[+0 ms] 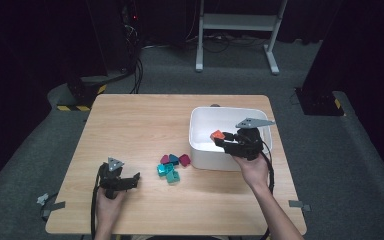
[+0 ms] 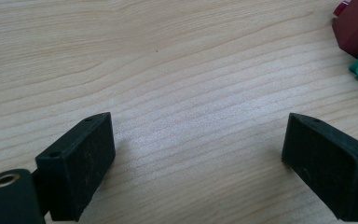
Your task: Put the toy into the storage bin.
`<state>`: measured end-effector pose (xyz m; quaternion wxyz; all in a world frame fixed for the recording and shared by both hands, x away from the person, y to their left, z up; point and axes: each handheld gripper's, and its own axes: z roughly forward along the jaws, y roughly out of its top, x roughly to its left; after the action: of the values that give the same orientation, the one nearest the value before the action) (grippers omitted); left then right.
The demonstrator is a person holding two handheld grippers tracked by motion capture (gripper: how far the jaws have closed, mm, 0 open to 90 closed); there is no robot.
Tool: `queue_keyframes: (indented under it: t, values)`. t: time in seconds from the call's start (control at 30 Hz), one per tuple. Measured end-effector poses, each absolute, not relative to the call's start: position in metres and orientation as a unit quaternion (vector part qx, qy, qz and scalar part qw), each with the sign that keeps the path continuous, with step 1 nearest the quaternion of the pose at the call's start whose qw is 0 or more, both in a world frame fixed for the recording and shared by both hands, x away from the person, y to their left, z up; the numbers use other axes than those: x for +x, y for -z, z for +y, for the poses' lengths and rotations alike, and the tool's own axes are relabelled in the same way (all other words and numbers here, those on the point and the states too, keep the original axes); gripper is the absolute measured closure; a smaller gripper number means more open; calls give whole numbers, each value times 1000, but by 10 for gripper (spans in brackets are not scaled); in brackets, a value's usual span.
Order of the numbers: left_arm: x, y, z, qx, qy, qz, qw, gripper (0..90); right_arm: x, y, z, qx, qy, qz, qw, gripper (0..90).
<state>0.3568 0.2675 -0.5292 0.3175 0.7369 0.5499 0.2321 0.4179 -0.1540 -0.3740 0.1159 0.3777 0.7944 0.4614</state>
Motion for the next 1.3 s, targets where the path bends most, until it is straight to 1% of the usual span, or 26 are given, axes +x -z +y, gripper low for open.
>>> queue_keyframes:
  t: [0.3, 0.43, 0.63, 0.77, 1.0, 1.3]
  values:
    - [357, 529, 267, 737, -232, 550, 317, 94, 424, 379, -156, 392, -441, 796, 134, 582]
    - [357, 529, 267, 737, -232, 550, 318, 94, 426, 380, -155, 396, -434, 797, 143, 506]
    - [357, 529, 267, 737, -232, 550, 318, 94, 423, 382, -154, 394, -433, 797, 151, 478]
    - [357, 529, 267, 737, -232, 550, 318, 94, 418, 380, -154, 392, -439, 794, 154, 473]
    - [357, 529, 268, 737, -232, 550, 317, 94, 397, 369, -146, 360, -466, 791, 166, 473]
    - [357, 529, 267, 737, -232, 550, 318, 94, 375, 369, -126, 319, -487, 799, 151, 478]
